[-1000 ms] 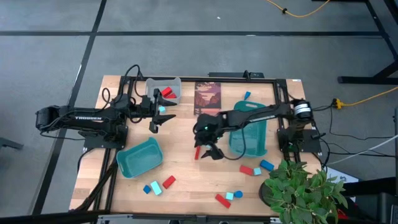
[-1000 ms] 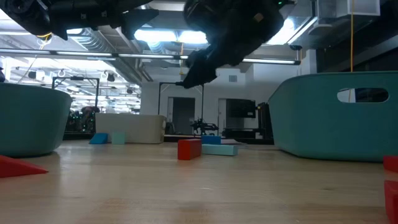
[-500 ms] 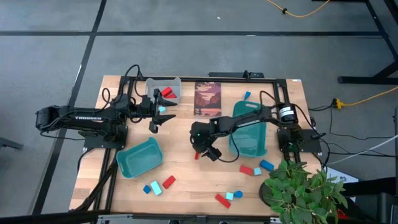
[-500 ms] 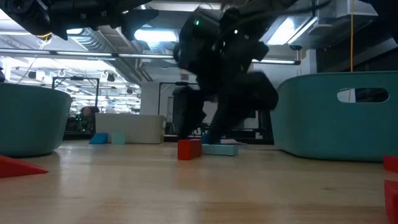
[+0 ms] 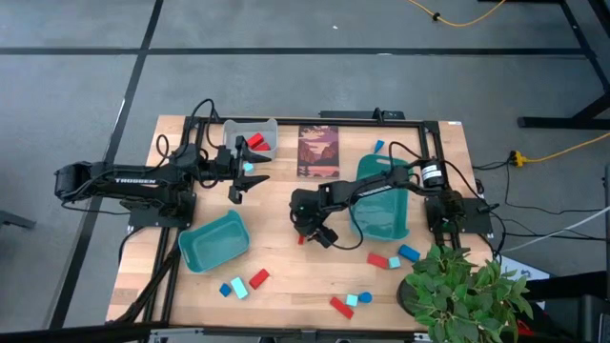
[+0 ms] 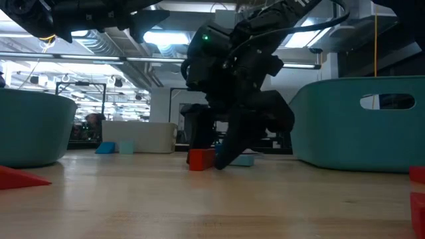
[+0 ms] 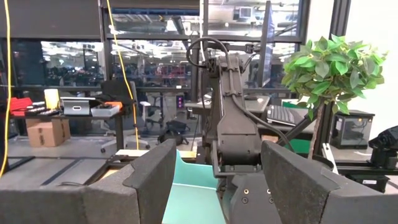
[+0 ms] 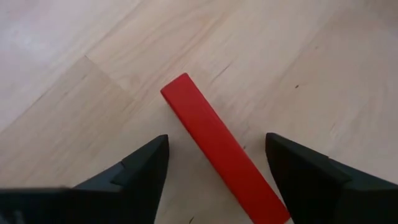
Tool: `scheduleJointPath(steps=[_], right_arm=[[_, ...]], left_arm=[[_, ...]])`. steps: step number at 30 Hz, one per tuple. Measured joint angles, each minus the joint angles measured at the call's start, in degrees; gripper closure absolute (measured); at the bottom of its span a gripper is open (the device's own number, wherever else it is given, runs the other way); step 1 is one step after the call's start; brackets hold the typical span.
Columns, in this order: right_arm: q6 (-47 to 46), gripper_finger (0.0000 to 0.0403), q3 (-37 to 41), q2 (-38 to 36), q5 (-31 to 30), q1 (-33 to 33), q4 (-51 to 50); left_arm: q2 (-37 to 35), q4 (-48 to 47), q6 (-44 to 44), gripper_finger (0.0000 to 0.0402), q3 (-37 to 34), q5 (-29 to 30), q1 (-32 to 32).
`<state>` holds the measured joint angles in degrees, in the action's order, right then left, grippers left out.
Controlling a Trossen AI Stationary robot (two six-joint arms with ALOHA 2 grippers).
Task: Sort & place blocks by color
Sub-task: Put the red block into the gray bin
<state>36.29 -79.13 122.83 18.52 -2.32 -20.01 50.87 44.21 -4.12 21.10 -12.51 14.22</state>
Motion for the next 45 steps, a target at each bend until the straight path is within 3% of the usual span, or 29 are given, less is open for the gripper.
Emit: scheduleJointPath(steps=[6,22,33,45], right_arm=[[0.0,0.0177,0.1,0.2,-0.2,0.0,-0.1],[0.1,0.0336,0.2,0.2,-0.7,0.0,-0.1],[-0.6,0.033,0.3,-0.2,-0.6,-0.1,-0.1],[-6.3,0.0336,0.6,-10.3,4.9,3.1,-0.4]], left_arm=[[0.0,0.0,0.0,0.0173,0.0,0.0,0.0],[0.0,0.0,0.0,0.0173,0.0,0.0,0.0],[0.0,0.0,0.0,0.0172,0.0,0.0,0.0],[0.0,0.0,0.2,0.0172,0.0,-0.1,0.0]])
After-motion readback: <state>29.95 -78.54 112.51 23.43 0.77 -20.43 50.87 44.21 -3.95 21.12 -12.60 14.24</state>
